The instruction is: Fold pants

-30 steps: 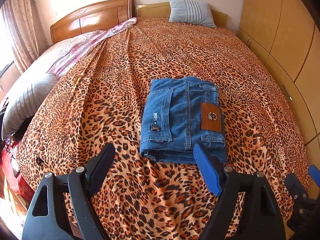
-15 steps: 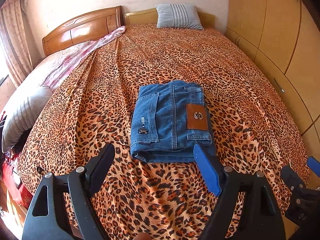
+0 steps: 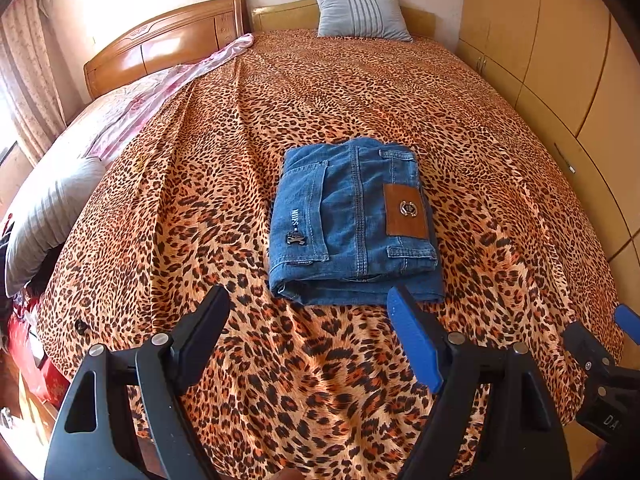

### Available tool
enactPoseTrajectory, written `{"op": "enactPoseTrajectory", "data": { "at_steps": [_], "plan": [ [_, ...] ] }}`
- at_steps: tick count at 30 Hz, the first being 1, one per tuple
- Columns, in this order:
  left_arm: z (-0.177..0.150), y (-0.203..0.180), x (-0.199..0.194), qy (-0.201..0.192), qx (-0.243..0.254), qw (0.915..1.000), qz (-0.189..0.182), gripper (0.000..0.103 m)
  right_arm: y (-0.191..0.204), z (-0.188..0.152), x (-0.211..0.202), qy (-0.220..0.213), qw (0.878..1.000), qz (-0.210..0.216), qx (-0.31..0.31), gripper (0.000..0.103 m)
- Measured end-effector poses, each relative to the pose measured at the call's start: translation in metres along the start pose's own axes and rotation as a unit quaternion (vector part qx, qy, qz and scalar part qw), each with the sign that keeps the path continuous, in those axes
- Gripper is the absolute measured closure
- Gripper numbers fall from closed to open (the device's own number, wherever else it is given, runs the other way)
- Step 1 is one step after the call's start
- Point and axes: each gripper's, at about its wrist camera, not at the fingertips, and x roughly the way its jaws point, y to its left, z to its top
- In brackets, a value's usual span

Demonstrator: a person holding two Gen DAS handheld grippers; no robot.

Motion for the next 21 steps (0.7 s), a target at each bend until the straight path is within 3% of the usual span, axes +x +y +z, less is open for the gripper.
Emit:
{"op": "enactPoseTrajectory", "data": {
  "at_steps": [21],
  "plan": [
    [-0.004,0.011,0.012,0.015,-0.001,0.9998,0.011,0.022,-0.007,0.021,0.0,-0.027,1.0,-0.012,-0.005,0.0]
  ]
}}
